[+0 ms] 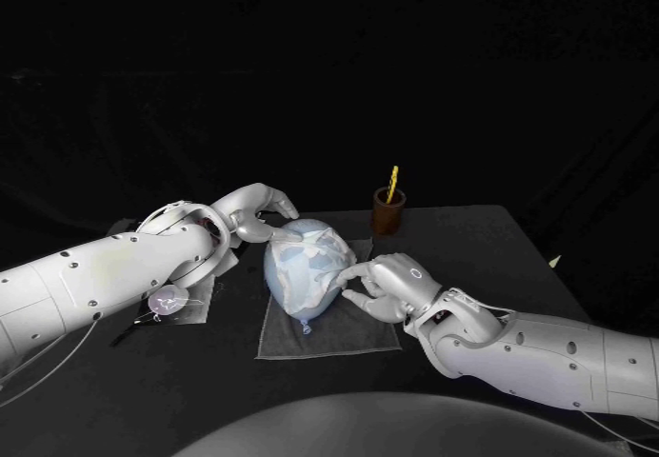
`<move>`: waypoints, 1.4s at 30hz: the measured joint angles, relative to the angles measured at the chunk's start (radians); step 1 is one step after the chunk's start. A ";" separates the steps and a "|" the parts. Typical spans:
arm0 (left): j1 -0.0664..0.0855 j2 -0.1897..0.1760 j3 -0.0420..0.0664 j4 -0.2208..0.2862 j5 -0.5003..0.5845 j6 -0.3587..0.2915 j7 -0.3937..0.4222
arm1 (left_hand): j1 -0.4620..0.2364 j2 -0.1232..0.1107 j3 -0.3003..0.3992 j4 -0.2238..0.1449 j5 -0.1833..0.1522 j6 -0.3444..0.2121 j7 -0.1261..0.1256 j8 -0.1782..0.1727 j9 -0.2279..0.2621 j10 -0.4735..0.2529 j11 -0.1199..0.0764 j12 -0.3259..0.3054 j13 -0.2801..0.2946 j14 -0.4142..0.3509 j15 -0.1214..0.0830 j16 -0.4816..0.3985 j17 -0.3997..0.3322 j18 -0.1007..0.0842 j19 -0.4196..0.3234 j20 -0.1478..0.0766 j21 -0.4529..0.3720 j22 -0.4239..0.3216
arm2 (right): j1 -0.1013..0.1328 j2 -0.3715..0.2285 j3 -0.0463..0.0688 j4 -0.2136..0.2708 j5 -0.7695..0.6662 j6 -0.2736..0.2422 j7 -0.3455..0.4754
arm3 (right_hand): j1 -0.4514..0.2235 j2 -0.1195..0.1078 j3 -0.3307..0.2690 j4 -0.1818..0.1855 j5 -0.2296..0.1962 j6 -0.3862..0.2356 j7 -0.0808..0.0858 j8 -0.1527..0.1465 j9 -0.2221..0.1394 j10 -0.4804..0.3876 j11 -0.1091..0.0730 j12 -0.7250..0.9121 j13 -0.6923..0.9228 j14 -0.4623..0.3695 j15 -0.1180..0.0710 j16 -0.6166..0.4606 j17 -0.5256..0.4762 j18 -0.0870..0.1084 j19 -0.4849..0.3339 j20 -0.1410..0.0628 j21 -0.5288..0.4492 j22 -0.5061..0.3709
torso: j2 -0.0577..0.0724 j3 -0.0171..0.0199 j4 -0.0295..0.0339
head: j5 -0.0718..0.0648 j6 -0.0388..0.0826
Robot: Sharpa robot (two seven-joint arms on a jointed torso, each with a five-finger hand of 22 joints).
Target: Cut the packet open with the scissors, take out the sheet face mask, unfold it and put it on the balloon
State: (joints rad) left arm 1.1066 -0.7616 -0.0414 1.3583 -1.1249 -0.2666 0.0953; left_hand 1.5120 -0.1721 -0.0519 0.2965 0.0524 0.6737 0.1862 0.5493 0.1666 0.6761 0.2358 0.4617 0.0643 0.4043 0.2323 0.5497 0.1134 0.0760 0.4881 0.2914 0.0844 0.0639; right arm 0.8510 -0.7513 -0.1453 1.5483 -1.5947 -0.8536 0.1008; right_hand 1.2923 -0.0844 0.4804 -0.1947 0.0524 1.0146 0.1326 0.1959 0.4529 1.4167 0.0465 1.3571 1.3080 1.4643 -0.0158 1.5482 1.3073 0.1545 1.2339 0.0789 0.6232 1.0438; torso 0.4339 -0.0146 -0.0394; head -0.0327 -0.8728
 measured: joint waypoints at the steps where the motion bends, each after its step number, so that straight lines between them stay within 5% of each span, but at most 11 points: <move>1: 0.000 0.002 0.000 -0.004 0.000 0.001 0.000 | 0.000 0.000 0.000 0.000 0.000 0.000 0.000 0.000 0.000 0.000 0.000 0.000 0.000 0.000 0.000 0.000 0.000 0.000 0.000 0.000 0.000 0.000 | 0.000 0.003 0.000 -0.003 -0.005 -0.005 -0.004 | 0.000 0.000 0.000 0.000 0.000 0.000 0.000 0.000 0.000 0.000 0.000 0.000 0.000 0.000 0.000 0.000 0.000 0.000 0.000 0.000 -0.002 -0.001 | 0.000 0.0001 0.0000 | 0.000 0.000; 32: 0.011 0.062 -0.001 -0.117 0.002 0.017 0.001 | 0.004 0.004 0.005 0.000 0.000 0.003 -0.004 -0.004 -0.002 0.000 0.000 -0.009 -0.001 0.003 -0.003 -0.008 -0.004 0.000 0.000 0.000 0.000 -0.003 | 0.004 0.079 0.003 -0.087 -0.046 -0.037 -0.046 | -0.004 -0.012 -0.006 -0.005 0.000 -0.010 0.009 -0.009 -0.008 -0.004 0.004 0.000 0.000 -0.002 0.002 -0.005 0.001 0.010 -0.004 0.004 -0.014 -0.004 | 0.000 -0.0012 0.0003 | 0.005 0.000; 36: 0.012 0.071 -0.003 -0.130 0.003 0.020 0.002 | 0.003 0.013 0.006 0.000 0.000 0.003 -0.004 -0.008 -0.003 0.003 -0.003 -0.014 -0.001 0.003 -0.003 -0.008 -0.005 0.016 0.000 0.000 -0.004 -0.003 | 0.004 0.086 0.003 -0.096 -0.048 -0.040 -0.048 | -0.004 -0.012 -0.006 -0.005 0.000 -0.011 0.009 -0.009 -0.008 -0.004 0.004 -0.007 0.000 -0.002 0.002 -0.007 0.000 0.010 -0.004 0.004 -0.014 -0.005 | 0.000 -0.0014 -0.0002 | 0.006 0.000; 42: 0.012 0.077 -0.006 -0.142 0.003 0.025 0.003 | 0.003 0.013 0.011 0.000 0.000 0.003 -0.004 -0.008 -0.003 0.003 -0.003 -0.014 -0.001 0.003 -0.003 -0.013 -0.005 0.016 0.000 0.000 -0.004 -0.004 | 0.004 0.103 0.006 -0.104 -0.051 -0.059 -0.049 | -0.004 -0.012 -0.005 -0.006 0.000 -0.011 0.009 -0.009 -0.008 -0.004 0.004 -0.003 0.000 -0.002 0.002 -0.004 0.000 0.009 -0.004 0.004 -0.007 0.001 | 0.000 -0.0002 0.0003 | 0.006 0.000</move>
State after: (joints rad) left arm 1.1188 -0.6842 -0.0472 1.2162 -1.1217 -0.2416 0.0978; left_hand 1.5148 -0.1590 -0.0409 0.2966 0.0524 0.6772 0.1826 0.5416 0.1632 0.6795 0.2323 0.4480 0.0637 0.4077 0.2289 0.5370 0.1084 0.0919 0.4880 0.2914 0.0801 0.0595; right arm 0.8555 -0.6487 -0.1390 1.4440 -1.6453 -0.9127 0.0522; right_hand 1.2884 -0.0963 0.4752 -0.2006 0.0524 1.0040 0.1419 0.1873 0.4446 1.4131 0.0505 1.3545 1.3081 1.4627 -0.0141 1.5444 1.3073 0.1639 1.2301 0.0827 0.6161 1.0451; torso 0.4342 -0.0148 -0.0391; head -0.0270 -0.8728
